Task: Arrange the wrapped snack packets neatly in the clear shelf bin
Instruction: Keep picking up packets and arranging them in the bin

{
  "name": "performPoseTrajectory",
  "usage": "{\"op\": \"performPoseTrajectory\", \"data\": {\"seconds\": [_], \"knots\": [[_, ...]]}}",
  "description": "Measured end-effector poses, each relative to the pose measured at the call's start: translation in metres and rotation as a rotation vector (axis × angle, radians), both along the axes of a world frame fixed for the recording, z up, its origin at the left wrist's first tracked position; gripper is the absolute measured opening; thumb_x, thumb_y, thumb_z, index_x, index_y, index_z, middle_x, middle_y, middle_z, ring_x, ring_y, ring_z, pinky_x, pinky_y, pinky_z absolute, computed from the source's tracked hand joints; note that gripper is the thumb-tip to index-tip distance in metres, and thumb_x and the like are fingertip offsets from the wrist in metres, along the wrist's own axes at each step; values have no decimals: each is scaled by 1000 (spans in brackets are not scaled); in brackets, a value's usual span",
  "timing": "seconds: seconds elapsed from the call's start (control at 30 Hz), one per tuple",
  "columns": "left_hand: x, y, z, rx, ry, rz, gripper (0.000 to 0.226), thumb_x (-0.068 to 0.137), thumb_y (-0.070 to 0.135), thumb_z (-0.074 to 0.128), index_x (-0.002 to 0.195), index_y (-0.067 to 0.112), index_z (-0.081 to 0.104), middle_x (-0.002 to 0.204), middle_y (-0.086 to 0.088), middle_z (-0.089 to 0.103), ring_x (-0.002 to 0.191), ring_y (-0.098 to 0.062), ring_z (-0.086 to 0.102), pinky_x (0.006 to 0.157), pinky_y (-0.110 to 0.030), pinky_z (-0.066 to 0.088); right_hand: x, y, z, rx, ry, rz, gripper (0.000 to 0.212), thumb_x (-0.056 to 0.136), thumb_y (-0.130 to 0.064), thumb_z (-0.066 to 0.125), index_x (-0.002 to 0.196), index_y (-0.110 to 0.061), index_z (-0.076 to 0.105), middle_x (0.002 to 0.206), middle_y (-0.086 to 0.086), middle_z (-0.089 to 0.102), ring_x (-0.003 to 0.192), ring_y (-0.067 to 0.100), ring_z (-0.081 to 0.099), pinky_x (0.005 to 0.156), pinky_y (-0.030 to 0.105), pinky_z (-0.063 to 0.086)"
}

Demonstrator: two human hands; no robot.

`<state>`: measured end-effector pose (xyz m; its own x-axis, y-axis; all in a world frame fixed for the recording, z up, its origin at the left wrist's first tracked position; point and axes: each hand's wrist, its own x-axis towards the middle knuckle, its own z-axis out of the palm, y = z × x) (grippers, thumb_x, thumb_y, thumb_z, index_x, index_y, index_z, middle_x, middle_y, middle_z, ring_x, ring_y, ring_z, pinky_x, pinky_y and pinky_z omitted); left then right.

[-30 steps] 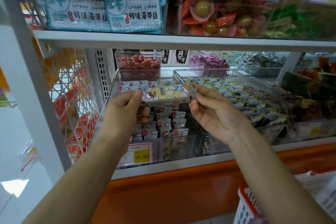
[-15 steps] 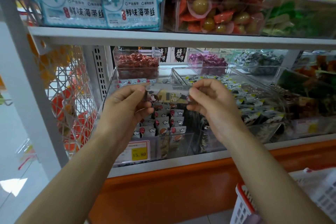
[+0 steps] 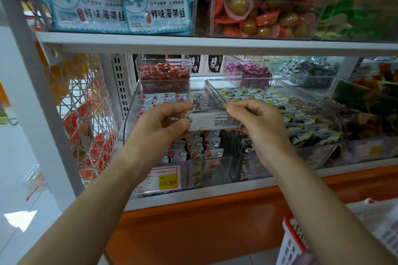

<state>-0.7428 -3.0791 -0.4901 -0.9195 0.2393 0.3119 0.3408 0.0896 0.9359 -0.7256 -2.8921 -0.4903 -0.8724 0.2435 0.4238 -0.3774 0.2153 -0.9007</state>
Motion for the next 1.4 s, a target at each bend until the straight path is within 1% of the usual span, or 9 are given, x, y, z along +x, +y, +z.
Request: {"op": "performPoseTrajectory", "data": {"seconds": [0.23,0.37,0.53,0.63,0.77,0.97,1.13,1.3,1.4], "knots": [[1,7,2,-33,-63,35,8,85,20,63,91,15,66,95,-11,65,87,-29,63,78,-39,57,2,-4,-1,125,91,-38,18,84,-14,67,66,-19,69,68,13,63,63,16,57,59,21,47],[-1,3,5,46,-100,33,12,82,18,66,75,9,67,72,6,67,69,-13,62,61,-21,55,2,-3,0,129,90,7,21,83,-14,68,65,-25,70,57,-10,63,56,0,55,56,11,45],[-4,-3,5,61,-14,86,28,84,19,63,72,-6,61,53,6,61,52,-6,60,52,-15,49,1,-3,-1,141,7,94,21,83,-16,67,67,-28,74,66,-7,69,68,8,64,67,28,54],[-3,-3,5,31,15,71,29,83,27,62,75,-1,64,56,7,62,54,-6,60,56,-16,52,0,-2,-1,130,-6,60,19,84,-17,66,67,-23,73,68,2,69,69,18,65,71,42,55],[0,-2,4,-59,-17,-1,20,75,31,67,93,23,66,85,4,66,75,-9,65,66,-15,54,-1,0,-2,115,22,1,20,85,-17,65,67,-12,70,71,17,66,73,35,65,68,51,57],[-1,0,1,-156,115,66,15,87,23,59,100,29,65,86,8,64,76,-2,60,61,-9,48,-2,8,-2,-185,-148,187,19,85,-11,63,70,0,69,75,10,73,72,23,71,50,29,57],[-5,5,-2,-143,155,189,14,92,27,52,98,28,64,81,8,66,72,-7,63,65,-23,55,4,11,-2,-9,-70,282,37,65,-33,72,102,-26,69,90,20,66,81,20,71,78,31,58],[-5,22,-9,-180,146,188,15,93,29,51,106,22,52,88,8,62,73,-1,59,58,-15,49,7,20,-2,-73,28,-12,26,82,-14,67,107,-15,62,89,3,66,70,11,68,59,25,58],[-7,26,-9,-420,268,114,24,88,4,52,79,25,59,97,7,58,94,-10,55,81,-24,48,7,31,1,-213,33,-143,23,85,-18,66,103,-7,60,78,-3,65,61,12,64,58,25,57]]}}
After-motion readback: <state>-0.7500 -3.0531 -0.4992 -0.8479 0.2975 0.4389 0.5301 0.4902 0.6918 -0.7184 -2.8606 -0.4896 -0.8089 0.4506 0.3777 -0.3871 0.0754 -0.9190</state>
